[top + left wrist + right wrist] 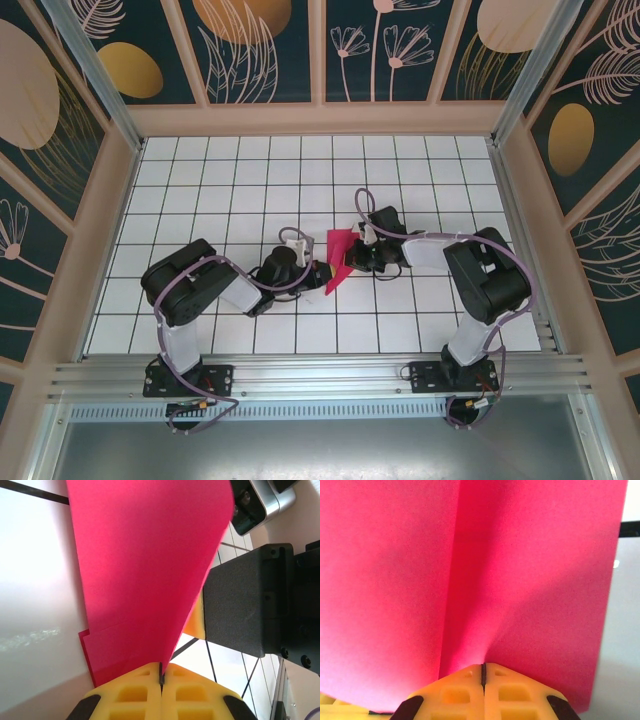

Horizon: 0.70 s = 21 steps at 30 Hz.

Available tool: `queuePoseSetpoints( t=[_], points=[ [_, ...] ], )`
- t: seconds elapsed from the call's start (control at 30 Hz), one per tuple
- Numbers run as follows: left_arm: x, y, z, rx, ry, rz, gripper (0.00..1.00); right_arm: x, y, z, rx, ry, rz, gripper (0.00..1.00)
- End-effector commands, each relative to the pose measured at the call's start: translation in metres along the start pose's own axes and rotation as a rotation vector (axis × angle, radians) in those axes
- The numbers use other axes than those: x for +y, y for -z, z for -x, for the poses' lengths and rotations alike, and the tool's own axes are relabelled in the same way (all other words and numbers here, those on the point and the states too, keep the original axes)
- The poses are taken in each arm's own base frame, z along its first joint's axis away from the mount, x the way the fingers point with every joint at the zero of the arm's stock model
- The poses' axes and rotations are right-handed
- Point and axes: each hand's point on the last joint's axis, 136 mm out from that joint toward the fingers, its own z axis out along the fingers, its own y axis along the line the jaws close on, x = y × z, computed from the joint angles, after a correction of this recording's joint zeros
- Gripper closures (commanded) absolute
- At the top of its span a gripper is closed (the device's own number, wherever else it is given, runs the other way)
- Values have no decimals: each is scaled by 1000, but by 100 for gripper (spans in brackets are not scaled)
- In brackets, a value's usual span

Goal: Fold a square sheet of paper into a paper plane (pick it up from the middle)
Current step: Fourth fold the wing at the center of the table.

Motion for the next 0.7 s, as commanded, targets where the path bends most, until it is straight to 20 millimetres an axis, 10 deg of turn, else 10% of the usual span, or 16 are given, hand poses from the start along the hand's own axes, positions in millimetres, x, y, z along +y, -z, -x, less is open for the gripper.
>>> queuePoseSetpoints(
  t=[0.0,0.67],
  points=[
    [16,3,-3,-16,48,38,100,-16,-4,-4,7,-15,-72,100],
    [33,-1,-11,0,123,78,100,-7,-1,0,-5,-22,-43,98]
  ],
)
